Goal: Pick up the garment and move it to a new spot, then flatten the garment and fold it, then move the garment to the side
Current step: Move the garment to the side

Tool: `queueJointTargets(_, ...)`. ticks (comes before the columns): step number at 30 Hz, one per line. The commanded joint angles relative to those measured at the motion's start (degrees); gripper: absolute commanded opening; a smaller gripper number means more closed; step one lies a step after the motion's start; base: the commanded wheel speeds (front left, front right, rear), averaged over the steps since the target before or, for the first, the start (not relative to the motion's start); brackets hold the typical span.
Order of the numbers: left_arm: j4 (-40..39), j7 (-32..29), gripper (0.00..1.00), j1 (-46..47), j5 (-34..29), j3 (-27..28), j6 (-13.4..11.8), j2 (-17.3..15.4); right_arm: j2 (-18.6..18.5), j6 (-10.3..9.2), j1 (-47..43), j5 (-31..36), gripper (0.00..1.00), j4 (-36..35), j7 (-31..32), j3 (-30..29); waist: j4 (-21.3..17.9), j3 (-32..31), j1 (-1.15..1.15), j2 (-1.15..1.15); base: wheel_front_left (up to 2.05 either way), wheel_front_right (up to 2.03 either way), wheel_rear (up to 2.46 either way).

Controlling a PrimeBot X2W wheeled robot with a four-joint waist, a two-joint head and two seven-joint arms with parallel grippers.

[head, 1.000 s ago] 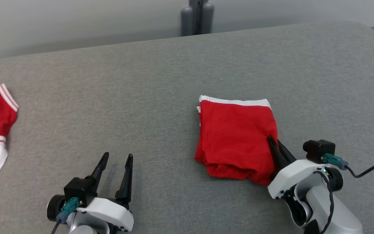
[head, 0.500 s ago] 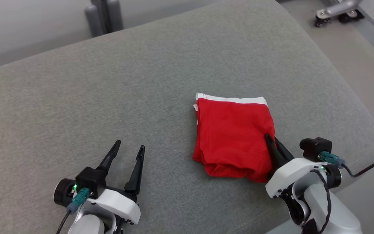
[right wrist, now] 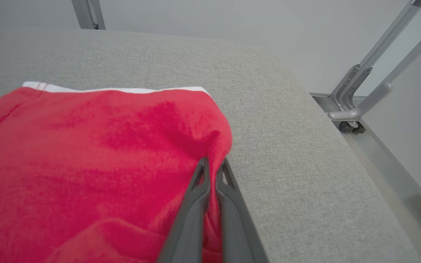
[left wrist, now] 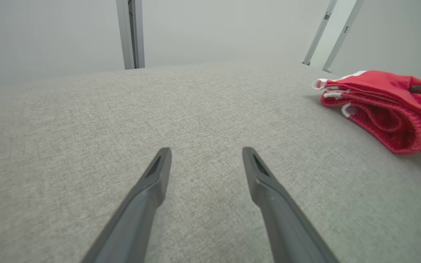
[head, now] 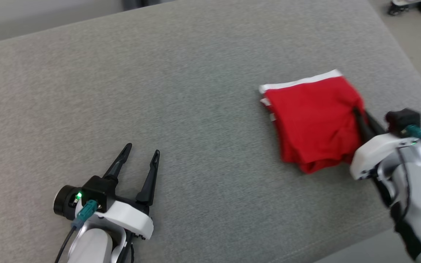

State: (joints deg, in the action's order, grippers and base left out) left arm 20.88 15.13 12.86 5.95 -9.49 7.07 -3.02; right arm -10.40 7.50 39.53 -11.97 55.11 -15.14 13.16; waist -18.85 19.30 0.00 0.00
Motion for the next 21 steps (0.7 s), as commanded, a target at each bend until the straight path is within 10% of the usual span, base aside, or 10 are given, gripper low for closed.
queueJointTargets(1,-0.49,0.02,1.0,1.05,-0.57,0.45,0.28,-0.5,-2.44,-0.01,2.49,1.94,0.0,1.91,0.01,-1.91,3.07,1.38,0.0,0.0,0.0,0.0,0.0)
queueJointTargets(15,-2.2,0.02,1.0,1.91,-0.95,0.65,0.4,-0.39,-15.67,-0.01,9.97,19.2,0.0,13.52,0.37,-18.51,11.56,3.45,0.0,0.0,0.0,0.0,0.0)
queueJointTargets(17,-2.31,0.02,1.0,2.14,-1.02,0.7,0.38,-0.38,-16.96,-0.01,10.54,21.38,0.2,13.61,0.82,-21.73,12.1,3.88,0.0,0.0,0.0,0.0,0.0)
queueJointTargets(18,-2.36,0.02,1.0,2.21,-1.03,0.75,0.38,-0.38,-17.58,-0.01,10.64,22.54,0.45,13.45,0.9,-23.56,12.31,4.02,0.0,0.0,0.0,0.0,0.0)
queueJointTargets(19,-2.38,0.02,1.0,2.15,-1.03,0.87,0.38,-0.4,-17.94,-0.01,10.66,23.67,0.97,13.16,1.24,-25.37,12.48,4.12,0.0,0.0,0.0,0.0,0.0)
queueJointTargets(21,-2.32,0.01,1.0,2.14,-0.94,0.78,0.39,-0.38,-18.44,-0.01,10.5,26.33,1.0,12.23,1.7,-29.38,12.72,4.2,0.0,0.0,0.0,0.0,0.0)
